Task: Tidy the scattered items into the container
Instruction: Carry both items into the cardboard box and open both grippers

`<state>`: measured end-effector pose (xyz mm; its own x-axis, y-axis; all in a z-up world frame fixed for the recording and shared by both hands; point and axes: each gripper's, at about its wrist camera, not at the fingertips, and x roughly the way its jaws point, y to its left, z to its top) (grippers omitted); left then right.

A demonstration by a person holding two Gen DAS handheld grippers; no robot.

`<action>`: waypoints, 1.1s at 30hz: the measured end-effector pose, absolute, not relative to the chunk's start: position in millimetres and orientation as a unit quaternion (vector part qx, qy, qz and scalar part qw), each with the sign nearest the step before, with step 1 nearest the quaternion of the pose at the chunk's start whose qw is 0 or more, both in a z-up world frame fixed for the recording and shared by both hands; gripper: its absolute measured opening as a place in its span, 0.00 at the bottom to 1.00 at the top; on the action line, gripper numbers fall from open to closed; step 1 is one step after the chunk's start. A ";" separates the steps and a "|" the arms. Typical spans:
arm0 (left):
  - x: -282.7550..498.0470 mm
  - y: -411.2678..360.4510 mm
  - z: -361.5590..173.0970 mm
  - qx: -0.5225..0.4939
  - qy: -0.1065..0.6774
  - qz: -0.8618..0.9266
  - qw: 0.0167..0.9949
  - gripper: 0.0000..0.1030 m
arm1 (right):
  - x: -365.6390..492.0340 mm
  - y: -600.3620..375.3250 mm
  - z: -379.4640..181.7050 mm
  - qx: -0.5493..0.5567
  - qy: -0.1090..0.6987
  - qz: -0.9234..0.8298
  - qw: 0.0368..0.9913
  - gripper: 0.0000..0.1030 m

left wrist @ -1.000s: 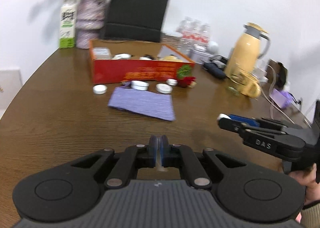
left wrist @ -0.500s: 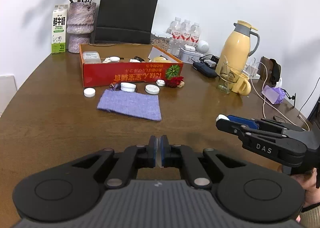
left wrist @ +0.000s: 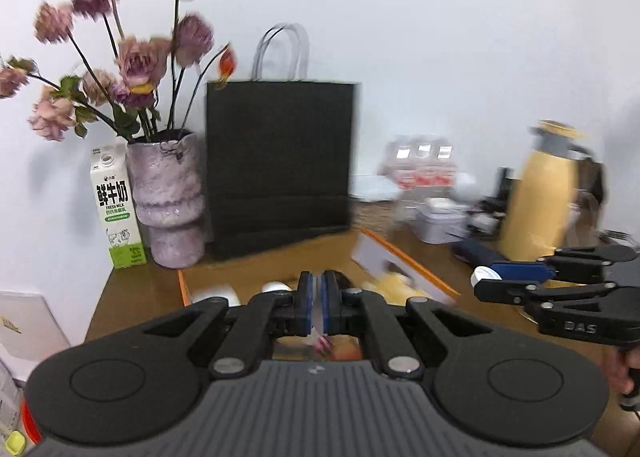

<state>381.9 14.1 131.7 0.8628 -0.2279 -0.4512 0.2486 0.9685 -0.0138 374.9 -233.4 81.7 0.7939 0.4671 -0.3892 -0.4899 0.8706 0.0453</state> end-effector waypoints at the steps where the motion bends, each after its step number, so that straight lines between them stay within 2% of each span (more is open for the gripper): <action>1: 412.8 14.2 126.8 0.025 0.247 -0.120 0.961 0.05 | 408.0 -227.2 85.8 -0.025 0.216 0.263 0.940 0.27; 7: 562.5 21.4 57.3 0.024 0.349 -0.072 0.934 0.05 | 563.5 -174.8 61.3 -0.028 0.311 0.267 0.912 0.27; 12: 612.1 36.0 11.5 0.054 0.374 -0.049 0.925 0.05 | 633.1 -123.0 17.2 -0.055 0.369 0.250 0.893 0.27; 15: 621.3 46.4 4.3 0.051 0.384 -0.069 0.919 0.06 | 653.7 -107.3 -4.8 -0.066 0.389 0.239 0.887 0.27; 16: 623.8 47.4 4.5 0.060 0.379 -0.077 0.920 0.07 | 658.4 -104.5 -10.9 -0.060 0.392 0.233 0.888 0.29; 18: 636.4 48.5 2.5 0.076 0.389 -0.066 0.915 0.07 | 665.5 -103.3 -20.0 -0.037 0.404 0.221 0.887 0.52; 20: 648.5 54.6 0.8 0.064 0.401 -0.088 0.910 0.07 | 668.7 -103.0 -25.8 -0.010 0.407 0.219 0.887 0.62; 23: 655.1 53.6 1.1 0.074 0.398 -0.099 0.909 0.07 | 668.2 -100.8 -27.0 0.008 0.406 0.213 0.889 0.63; 25: 652.2 48.5 2.6 0.092 0.390 -0.095 0.911 0.10 | 665.4 -100.4 -21.6 0.010 0.403 0.214 0.890 0.68; 27: 644.3 45.1 8.3 0.101 0.373 -0.091 0.918 0.29 | 659.8 -102.6 -12.6 -0.001 0.396 0.213 0.893 0.75; 28: 641.8 45.4 11.2 0.096 0.374 -0.093 0.918 0.56 | 657.0 -104.9 -6.6 -0.006 0.391 0.209 0.896 0.76; 29: 639.7 45.3 14.8 0.086 0.376 -0.094 0.918 0.77 | 654.8 -107.4 -0.9 -0.012 0.386 0.204 0.900 0.77; 33: 625.4 47.5 37.0 0.072 0.355 -0.080 0.929 0.79 | 643.7 -126.9 19.4 -0.008 0.386 0.185 0.904 0.79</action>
<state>625.4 47.5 37.0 0.7352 -0.0966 -0.6710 0.1993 0.9768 0.0778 643.7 -126.9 19.4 0.6336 0.3288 -0.7003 -0.3417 0.9311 0.1280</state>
